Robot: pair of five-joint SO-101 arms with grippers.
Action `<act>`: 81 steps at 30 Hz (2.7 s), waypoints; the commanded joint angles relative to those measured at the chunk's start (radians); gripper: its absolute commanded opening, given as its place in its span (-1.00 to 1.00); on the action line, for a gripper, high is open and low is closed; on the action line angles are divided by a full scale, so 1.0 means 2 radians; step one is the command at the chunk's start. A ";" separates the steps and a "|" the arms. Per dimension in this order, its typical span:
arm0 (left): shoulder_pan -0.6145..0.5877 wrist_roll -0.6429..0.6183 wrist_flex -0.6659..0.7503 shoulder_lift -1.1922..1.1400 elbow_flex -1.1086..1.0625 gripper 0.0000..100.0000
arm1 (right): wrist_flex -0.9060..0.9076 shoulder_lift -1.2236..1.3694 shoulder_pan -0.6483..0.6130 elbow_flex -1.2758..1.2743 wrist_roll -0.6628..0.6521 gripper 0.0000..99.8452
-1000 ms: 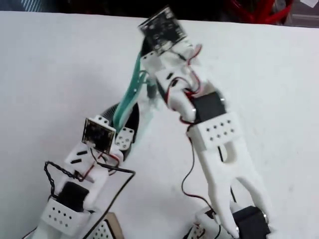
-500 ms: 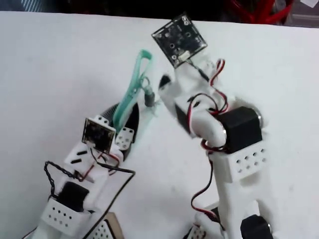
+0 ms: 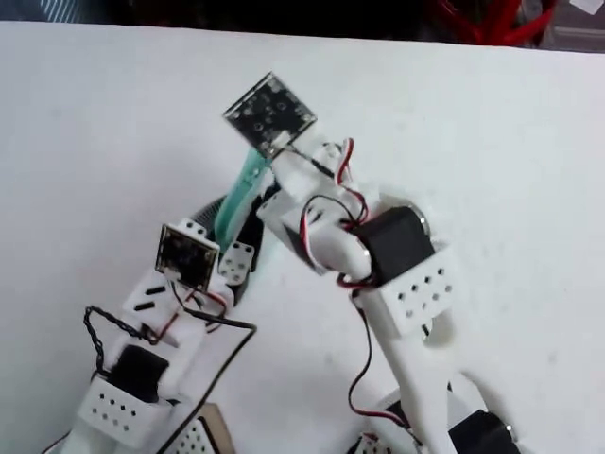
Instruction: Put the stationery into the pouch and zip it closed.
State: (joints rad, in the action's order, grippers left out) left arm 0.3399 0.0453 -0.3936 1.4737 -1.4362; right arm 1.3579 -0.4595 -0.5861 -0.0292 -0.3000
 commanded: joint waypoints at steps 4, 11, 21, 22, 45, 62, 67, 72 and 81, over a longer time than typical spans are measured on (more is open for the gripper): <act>0.002 0.007 0.002 -0.001 0.004 -0.95 | -0.058 -0.010 0.002 -0.019 -0.040 -0.50; 0.001 0.007 0.003 -0.001 0.005 -0.95 | -0.086 -0.015 -0.029 -0.035 -0.100 -0.92; -0.034 -0.116 -0.153 0.150 0.063 -0.52 | -0.084 -0.015 -0.025 -0.038 -0.101 -0.96; -0.035 -0.109 -0.164 0.177 0.061 -0.52 | -0.084 -0.015 -0.025 -0.038 -0.101 -0.96; -0.008 -0.064 -0.149 0.177 0.046 -0.95 | -0.144 -0.021 0.018 0.043 -0.101 -0.96; -0.008 -0.041 -0.151 0.177 0.046 -0.95 | -0.182 0.148 0.127 0.183 -0.071 -0.96; -0.008 -0.041 -0.151 0.177 0.046 -0.95 | -0.180 0.208 0.153 0.243 -0.070 -0.96; -0.008 -0.040 -0.150 0.177 0.042 -0.95 | -0.178 0.250 0.172 0.288 -0.070 -0.96; -0.008 -0.039 -0.147 0.177 0.038 -0.95 | -0.134 0.254 0.175 0.302 -0.069 -0.96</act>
State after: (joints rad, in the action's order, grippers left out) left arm 0.3046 -0.0407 -0.6836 1.8220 -1.3640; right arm 1.0648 0.0606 -0.3406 0.4818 -0.4503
